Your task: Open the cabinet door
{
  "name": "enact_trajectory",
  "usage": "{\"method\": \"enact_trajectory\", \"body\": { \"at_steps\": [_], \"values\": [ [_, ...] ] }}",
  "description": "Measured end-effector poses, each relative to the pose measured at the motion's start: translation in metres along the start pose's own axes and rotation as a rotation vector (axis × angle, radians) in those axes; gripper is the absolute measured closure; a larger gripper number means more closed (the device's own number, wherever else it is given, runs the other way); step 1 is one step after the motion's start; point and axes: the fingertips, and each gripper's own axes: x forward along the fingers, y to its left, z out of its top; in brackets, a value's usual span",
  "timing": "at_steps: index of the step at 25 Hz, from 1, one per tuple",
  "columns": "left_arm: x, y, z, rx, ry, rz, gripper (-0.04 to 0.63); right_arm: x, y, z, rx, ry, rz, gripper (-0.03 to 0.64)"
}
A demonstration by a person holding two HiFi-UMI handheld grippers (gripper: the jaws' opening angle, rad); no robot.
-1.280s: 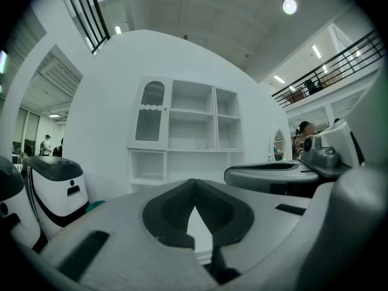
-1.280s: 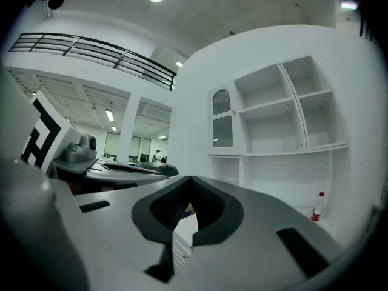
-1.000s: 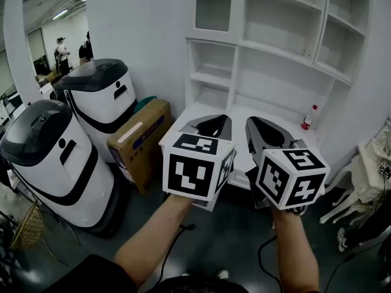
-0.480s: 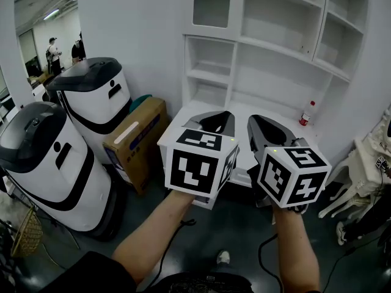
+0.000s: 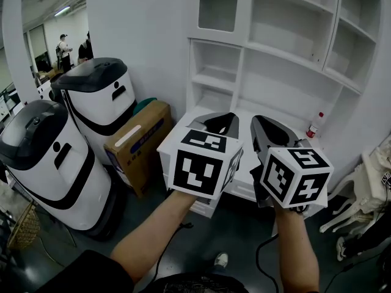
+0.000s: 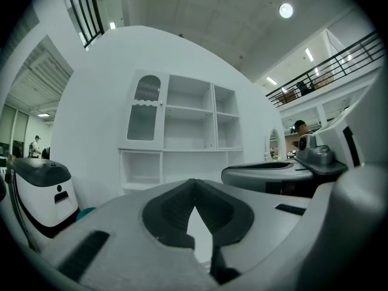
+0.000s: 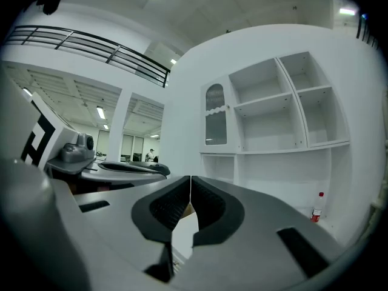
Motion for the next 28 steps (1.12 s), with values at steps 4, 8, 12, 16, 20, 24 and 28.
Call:
{"method": "enact_trajectory", "body": {
  "at_steps": [4,8,12,16,20,24,28],
  "values": [
    [0.035,0.001,0.005,-0.009,0.0,0.018,0.588,0.019,-0.032,0.004,-0.005,-0.004,0.02,0.597],
    [0.07,0.002,0.011,-0.012,0.0,0.045,0.588,0.038,-0.065,0.008,-0.009,-0.007,0.043,0.597],
    [0.105,0.002,0.013,-0.003,0.005,0.074,0.588,0.056,-0.097,0.005,0.002,-0.011,0.069,0.597],
    [0.135,0.001,0.012,0.0,0.015,0.101,0.588,0.07,-0.124,0.0,0.017,-0.006,0.098,0.597],
    [0.163,0.0,0.012,-0.004,0.022,0.124,0.588,0.082,-0.148,-0.001,0.02,-0.004,0.122,0.597],
    [0.184,0.0,0.013,-0.003,0.027,0.147,0.588,0.094,-0.168,-0.002,0.027,-0.004,0.143,0.597],
    [0.194,0.005,0.014,0.004,0.031,0.169,0.588,0.105,-0.173,-0.004,0.031,0.0,0.167,0.597]
  ]
}}
